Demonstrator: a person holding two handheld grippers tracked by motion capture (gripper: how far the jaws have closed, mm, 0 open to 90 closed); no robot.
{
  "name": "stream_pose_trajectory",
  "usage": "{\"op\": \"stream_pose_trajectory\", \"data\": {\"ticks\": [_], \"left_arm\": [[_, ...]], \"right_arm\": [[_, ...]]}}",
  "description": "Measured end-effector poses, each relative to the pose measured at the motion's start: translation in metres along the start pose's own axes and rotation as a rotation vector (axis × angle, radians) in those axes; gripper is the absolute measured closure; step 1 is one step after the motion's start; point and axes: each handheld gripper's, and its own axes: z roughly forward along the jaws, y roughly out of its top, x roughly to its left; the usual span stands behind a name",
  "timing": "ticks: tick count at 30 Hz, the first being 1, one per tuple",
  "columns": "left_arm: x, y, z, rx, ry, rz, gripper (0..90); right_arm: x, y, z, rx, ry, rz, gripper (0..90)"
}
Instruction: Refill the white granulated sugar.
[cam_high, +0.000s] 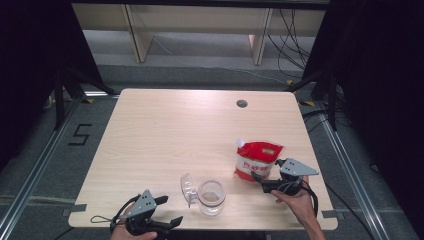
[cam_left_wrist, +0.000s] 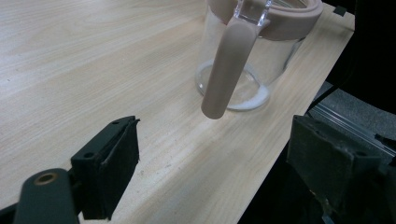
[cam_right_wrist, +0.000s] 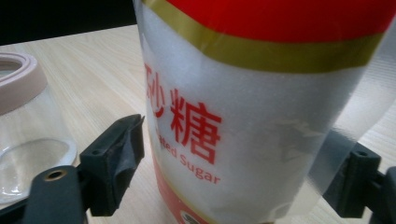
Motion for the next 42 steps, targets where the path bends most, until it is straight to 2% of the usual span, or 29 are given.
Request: {"op": "stream_pose_trajectory", "data": {"ticks": [1,3,5,6,7,8,9,10,11,12,14,15,16,17,18,19,20,21,29,31,36,37,38,40,42], "left_arm": [[0.0,0.0,0.0,0.004,-0.001,0.0,16.3],[0.0,0.0,0.0,0.004,-0.001,-0.001,16.4],[0.0,0.0,0.0,0.0,-0.006,-0.004,16.3],[0.0,0.0,0.0,0.005,-0.002,-0.003,16.4],[0.0,0.0,0.0,0.006,-0.002,-0.002,16.4],[0.0,0.0,0.0,0.005,-0.002,-0.003,16.4],[0.0,0.0,0.0,0.005,-0.002,-0.003,16.3],[0.0,0.0,0.0,0.003,-0.006,-0.004,16.4],[0.0,0.0,0.0,0.004,-0.005,-0.003,16.3],[0.0,0.0,0.0,0.004,-0.006,-0.003,16.4],[0.0,0.0,0.0,0.004,-0.005,-0.002,16.3],[0.0,0.0,0.0,0.003,-0.004,-0.002,16.3],[-0.001,0.0,0.0,0.0,-0.002,-0.005,16.3],[-0.001,0.0,0.0,0.0,0.002,-0.005,16.4],[-0.001,0.0,0.0,0.003,0.003,-0.004,16.4],[-0.001,0.0,0.0,0.004,0.003,-0.004,16.3],[-0.001,0.0,0.0,0.003,0.003,-0.005,16.4],[-0.001,0.0,0.0,0.002,0.003,-0.004,16.4],[-0.001,0.0,-0.001,0.008,0.005,0.001,16.3],[-0.001,0.0,-0.001,0.007,0.005,0.002,16.4],[-0.001,0.0,-0.001,0.008,0.004,0.002,16.4],[-0.001,0.0,-0.001,0.008,0.004,0.003,16.4],[-0.001,0.0,0.0,-0.001,-0.008,-0.002,16.4],[-0.001,0.0,0.0,-0.001,-0.007,0.0,16.4],[-0.001,0.0,0.0,-0.001,-0.008,0.001,16.4]], "right_arm": [[0.001,0.0,-0.001,0.011,0.003,0.017,22.1],[0.002,0.0,0.001,0.004,0.01,0.004,24.4],[-0.001,0.0,0.002,-0.009,0.006,-0.042,26.3],[0.0,0.0,0.001,-0.002,-0.003,-0.034,27.1],[-0.001,0.0,0.001,0.001,-0.005,-0.047,28.7],[0.0,0.0,0.002,-0.014,-0.02,-0.037,29.1],[0.003,0.0,0.001,0.002,-0.014,0.013,29.2],[0.003,0.0,0.001,0.0,-0.016,0.006,29.2],[0.001,0.0,0.001,-0.012,-0.021,-0.027,29.4],[0.002,0.0,0.0,0.006,-0.011,-0.02,29.5],[0.001,0.001,0.0,0.008,-0.025,-0.034,29.6],[0.002,0.001,0.001,-0.002,-0.029,-0.027,29.9],[0.005,0.002,0.001,0.011,-0.031,-0.02,30.7],[0.006,0.002,0.0,0.015,-0.04,-0.026,33.8],[0.007,0.002,0.001,0.0,-0.046,-0.031,33.8],[0.01,0.002,0.001,0.014,-0.046,-0.012,33.9],[0.01,0.003,0.001,0.003,-0.063,-0.036,33.9],[0.012,0.003,0.001,0.025,-0.05,-0.017,34.0],[0.023,0.006,0.001,0.043,-0.127,0.054,35.1],[0.025,0.006,0.001,0.045,-0.145,0.049,35.3],[0.032,0.007,0.001,0.044,-0.178,0.083,35.6],[0.033,0.007,0.001,0.046,-0.19,0.067,35.5],[0.034,0.007,0.0,0.053,-0.184,0.087,35.6],[0.037,0.007,0.001,0.041,-0.208,0.108,35.6],[0.038,0.007,0.001,0.039,-0.213,0.101,35.6]]}}
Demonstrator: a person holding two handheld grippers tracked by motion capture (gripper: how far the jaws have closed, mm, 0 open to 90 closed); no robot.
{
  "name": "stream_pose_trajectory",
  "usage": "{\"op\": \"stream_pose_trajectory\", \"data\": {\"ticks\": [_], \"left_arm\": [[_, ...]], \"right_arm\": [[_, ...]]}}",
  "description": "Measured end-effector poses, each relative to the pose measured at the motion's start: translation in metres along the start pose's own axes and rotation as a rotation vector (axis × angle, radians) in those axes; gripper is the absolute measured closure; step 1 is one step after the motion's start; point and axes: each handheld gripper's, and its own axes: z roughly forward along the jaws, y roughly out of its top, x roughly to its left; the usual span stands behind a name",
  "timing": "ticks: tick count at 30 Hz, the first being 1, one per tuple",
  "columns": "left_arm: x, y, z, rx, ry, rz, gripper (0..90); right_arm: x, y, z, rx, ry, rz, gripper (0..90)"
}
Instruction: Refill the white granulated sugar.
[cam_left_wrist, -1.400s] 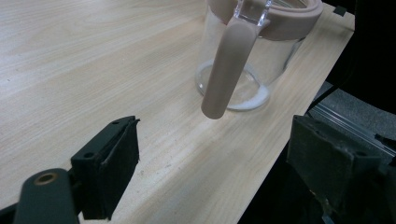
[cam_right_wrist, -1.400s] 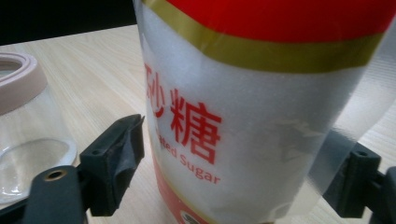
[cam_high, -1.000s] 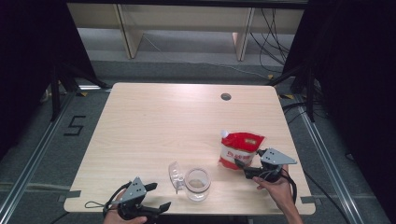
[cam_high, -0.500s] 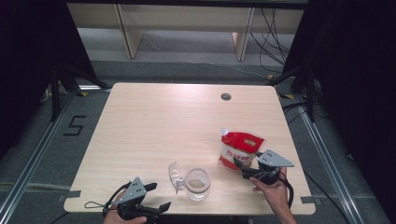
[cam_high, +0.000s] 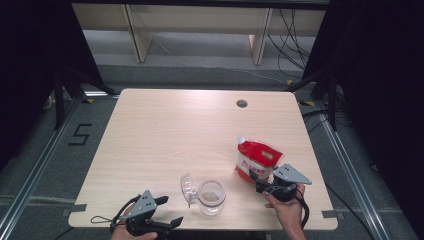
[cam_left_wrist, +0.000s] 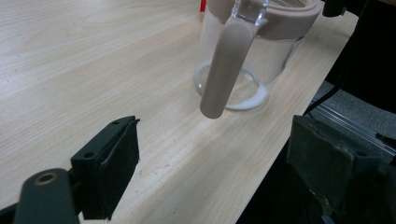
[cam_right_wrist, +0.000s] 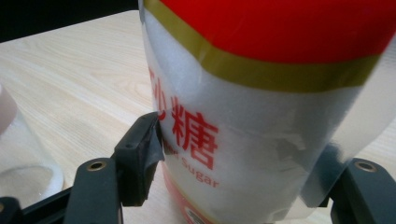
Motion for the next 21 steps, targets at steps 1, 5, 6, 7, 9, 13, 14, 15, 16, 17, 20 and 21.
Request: {"op": "stream_pose_trajectory", "data": {"ticks": [1,5,6,7,9,13,14,15,16,17,20,21], "left_arm": [[0.0,0.0,0.0,0.0,0.0,0.003,16.3],[0.001,0.0,0.0,0.0,-0.002,0.019,16.4],[0.001,0.0,0.0,-0.001,-0.002,0.018,16.4],[0.001,0.0,0.0,-0.002,-0.003,0.018,16.4],[0.001,0.0,0.0,0.0,-0.003,0.018,16.4],[0.001,0.0,0.0,0.001,-0.004,0.019,16.4],[0.001,0.0,0.0,-0.002,-0.005,0.017,16.4],[0.001,0.0,0.0,-0.003,-0.005,0.015,16.4],[0.0,0.0,0.0,-0.002,-0.004,0.004,16.4],[0.0,0.0,0.0,0.002,-0.002,-0.002,16.4],[0.001,0.001,-0.001,0.003,0.001,0.021,16.4],[0.001,0.001,-0.001,0.007,0.004,0.019,16.4]], "right_arm": [[0.003,0.0,0.0,0.0,-0.01,0.036,35.7],[0.009,0.001,-0.003,0.023,-0.036,0.047,36.0],[0.013,0.001,-0.003,0.028,-0.069,0.071,36.0],[0.011,0.001,-0.002,0.018,-0.058,0.04,36.1],[0.014,0.0,-0.003,0.015,-0.077,0.064,36.2],[0.016,0.001,-0.005,0.026,-0.082,0.072,36.2],[0.016,0.001,-0.005,0.026,-0.079,0.071,36.2],[0.013,0.0,-0.004,0.013,-0.076,0.037,36.3],[0.013,0.0,-0.004,0.009,-0.073,0.043,36.5],[0.012,-0.001,-0.004,0.005,-0.07,0.033,36.5],[0.007,-0.003,-0.004,-0.003,-0.018,0.019,35.9],[0.004,-0.004,-0.005,-0.011,-0.008,0.008,35.4]]}}
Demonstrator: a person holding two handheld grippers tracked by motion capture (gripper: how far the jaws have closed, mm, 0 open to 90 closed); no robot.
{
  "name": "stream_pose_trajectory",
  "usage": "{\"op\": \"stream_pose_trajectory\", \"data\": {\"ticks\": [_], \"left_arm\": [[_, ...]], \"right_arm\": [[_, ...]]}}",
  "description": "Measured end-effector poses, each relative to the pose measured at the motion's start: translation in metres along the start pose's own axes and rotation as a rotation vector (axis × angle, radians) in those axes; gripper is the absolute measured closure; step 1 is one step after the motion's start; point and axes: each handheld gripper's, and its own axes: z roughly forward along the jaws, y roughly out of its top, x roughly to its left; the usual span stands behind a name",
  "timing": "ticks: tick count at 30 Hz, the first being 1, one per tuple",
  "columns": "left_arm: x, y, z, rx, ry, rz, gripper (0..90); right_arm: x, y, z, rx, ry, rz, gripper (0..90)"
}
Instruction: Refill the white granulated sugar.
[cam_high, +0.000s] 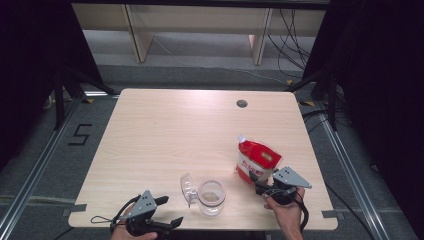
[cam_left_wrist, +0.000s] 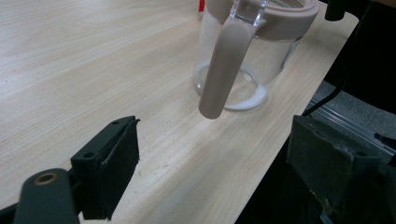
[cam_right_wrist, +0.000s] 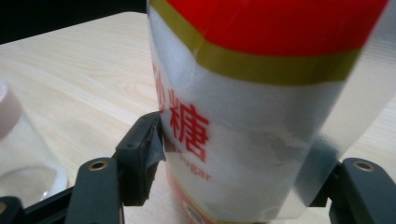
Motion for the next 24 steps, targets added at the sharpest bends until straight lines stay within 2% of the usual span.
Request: {"op": "stream_pose_trajectory", "data": {"ticks": [2,3,4,5,6,7,9,12,15,16,17,18,20,23,24], "left_arm": [[0.0,0.0,0.001,-0.009,-0.01,0.002,16.4],[-0.001,-0.001,0.001,-0.008,-0.008,-0.021,16.4],[-0.001,-0.001,0.002,-0.012,-0.009,-0.024,16.4],[0.0,-0.001,0.001,0.01,0.002,-0.012,16.4],[0.0,-0.001,0.001,0.008,0.0,-0.009,16.4],[-0.002,-0.001,0.002,-0.011,-0.009,-0.023,16.4],[-0.002,-0.001,0.002,-0.012,-0.009,-0.023,16.4],[-0.002,-0.001,0.001,-0.001,-0.004,-0.016,16.4],[-0.002,-0.001,0.001,-0.001,-0.007,-0.014,16.4],[-0.002,-0.001,0.002,0.0,-0.008,-0.013,16.4],[-0.002,-0.001,0.002,0.0,-0.008,-0.014,16.4],[-0.002,-0.001,0.002,-0.004,-0.01,-0.016,16.4],[-0.002,-0.001,0.002,-0.003,-0.011,-0.015,16.4],[-0.002,-0.001,0.002,0.0,-0.011,-0.014,16.4],[-0.002,-0.001,0.002,0.001,-0.009,-0.012,16.4]], "right_arm": [[-0.007,-0.002,0.0,-0.015,0.043,-0.013,35.2],[-0.009,-0.004,0.0,-0.032,0.068,-0.008,35.2],[-0.012,-0.004,0.0,-0.037,0.082,-0.028,35.3],[-0.013,-0.004,0.0,-0.044,0.105,-0.044,34.5],[-0.015,-0.003,0.0,-0.065,0.107,-0.06,34.4],[-0.017,-0.002,0.0,-0.061,0.124,-0.062,34.4],[-0.019,-0.002,0.001,-0.076,0.146,-0.077,34.2],[-0.02,-0.003,0.004,-0.079,0.151,-0.089,33.7],[-0.021,-0.004,0.009,-0.084,0.186,-0.083,33.7],[-0.023,-0.004,0.01,-0.1,0.168,-0.107,34.1],[-0.021,-0.005,0.01,-0.084,0.191,-0.062,34.6],[-0.022,-0.005,0.011,-0.103,0.173,-0.077,34.8],[-0.024,-0.005,0.015,-0.13,0.179,-0.11,34.7],[-0.025,-0.007,0.016,-0.1,0.201,-0.093,34.7],[-0.026,-0.007,0.017,-0.106,0.204,-0.1,34.7]]}}
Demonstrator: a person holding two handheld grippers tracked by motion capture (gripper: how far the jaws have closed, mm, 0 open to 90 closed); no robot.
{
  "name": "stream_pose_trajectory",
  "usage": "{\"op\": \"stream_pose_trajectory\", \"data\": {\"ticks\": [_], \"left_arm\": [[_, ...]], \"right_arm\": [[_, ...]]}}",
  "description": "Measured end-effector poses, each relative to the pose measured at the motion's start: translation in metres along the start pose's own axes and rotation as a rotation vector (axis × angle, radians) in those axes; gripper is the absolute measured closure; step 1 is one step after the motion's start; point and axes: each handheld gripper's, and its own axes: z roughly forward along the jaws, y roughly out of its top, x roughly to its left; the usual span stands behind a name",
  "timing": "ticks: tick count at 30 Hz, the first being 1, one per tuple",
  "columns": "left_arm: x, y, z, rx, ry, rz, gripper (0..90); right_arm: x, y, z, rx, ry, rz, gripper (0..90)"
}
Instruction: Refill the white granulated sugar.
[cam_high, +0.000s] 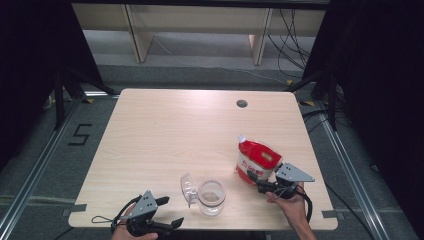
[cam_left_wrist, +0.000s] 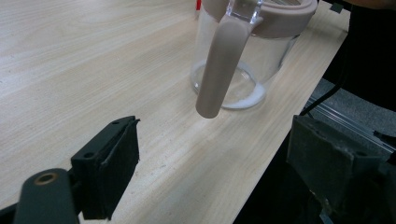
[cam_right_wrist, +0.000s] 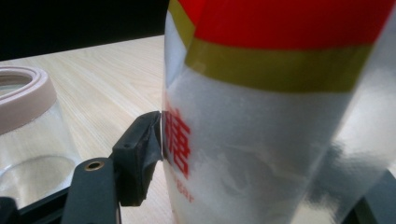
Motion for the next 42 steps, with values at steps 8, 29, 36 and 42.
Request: {"op": "stream_pose_trajectory", "data": {"ticks": [8,29,36,42], "left_arm": [[0.001,0.0,0.0,0.001,-0.002,0.012,16.4],[0.001,0.0,0.0,0.015,0.007,0.011,16.4],[0.0,0.0,0.001,-0.008,-0.006,0.016,16.4],[-0.001,-0.001,0.002,-0.001,-0.003,-0.001,16.4]], "right_arm": [[-0.003,-0.001,0.004,-0.024,0.023,-0.012,33.9],[-0.004,-0.007,0.011,-0.036,0.031,0.039,19.7],[-0.005,-0.009,0.011,-0.029,0.04,0.025,25.7],[-0.006,-0.01,0.014,-0.036,0.025,0.035,33.3]]}}
